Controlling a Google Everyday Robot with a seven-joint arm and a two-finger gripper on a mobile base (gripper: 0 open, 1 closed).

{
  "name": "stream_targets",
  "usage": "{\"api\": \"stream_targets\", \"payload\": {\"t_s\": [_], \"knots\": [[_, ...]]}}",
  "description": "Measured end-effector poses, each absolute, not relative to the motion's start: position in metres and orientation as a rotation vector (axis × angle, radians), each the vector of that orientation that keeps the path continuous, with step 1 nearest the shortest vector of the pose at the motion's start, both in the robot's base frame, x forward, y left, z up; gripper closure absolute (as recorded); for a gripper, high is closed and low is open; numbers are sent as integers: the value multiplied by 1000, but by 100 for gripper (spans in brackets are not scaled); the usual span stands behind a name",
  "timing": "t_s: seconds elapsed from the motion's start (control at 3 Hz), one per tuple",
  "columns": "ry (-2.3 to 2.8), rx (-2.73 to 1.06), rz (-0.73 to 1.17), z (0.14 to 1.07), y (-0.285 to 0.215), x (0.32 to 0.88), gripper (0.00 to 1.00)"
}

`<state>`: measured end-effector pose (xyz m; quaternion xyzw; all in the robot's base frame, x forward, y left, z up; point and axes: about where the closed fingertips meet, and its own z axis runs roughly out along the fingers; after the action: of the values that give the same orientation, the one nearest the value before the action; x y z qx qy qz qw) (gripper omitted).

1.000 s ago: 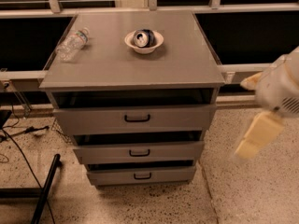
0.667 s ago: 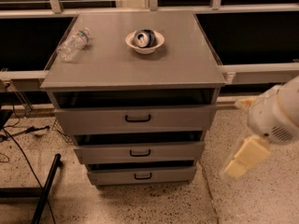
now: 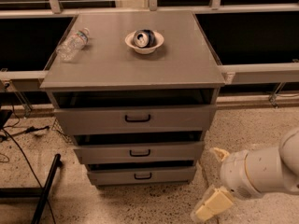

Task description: Open bottom drawer

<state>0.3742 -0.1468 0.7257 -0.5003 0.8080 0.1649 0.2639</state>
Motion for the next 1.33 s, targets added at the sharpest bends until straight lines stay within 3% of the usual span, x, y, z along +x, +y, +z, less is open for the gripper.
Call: {"api": "stream_targets", "payload": {"t_s": [0.67,1.33], "knots": [[2184,-1352,437,724,-146,375,0],[2139,-1402,629,619,-124,368,0]]}}
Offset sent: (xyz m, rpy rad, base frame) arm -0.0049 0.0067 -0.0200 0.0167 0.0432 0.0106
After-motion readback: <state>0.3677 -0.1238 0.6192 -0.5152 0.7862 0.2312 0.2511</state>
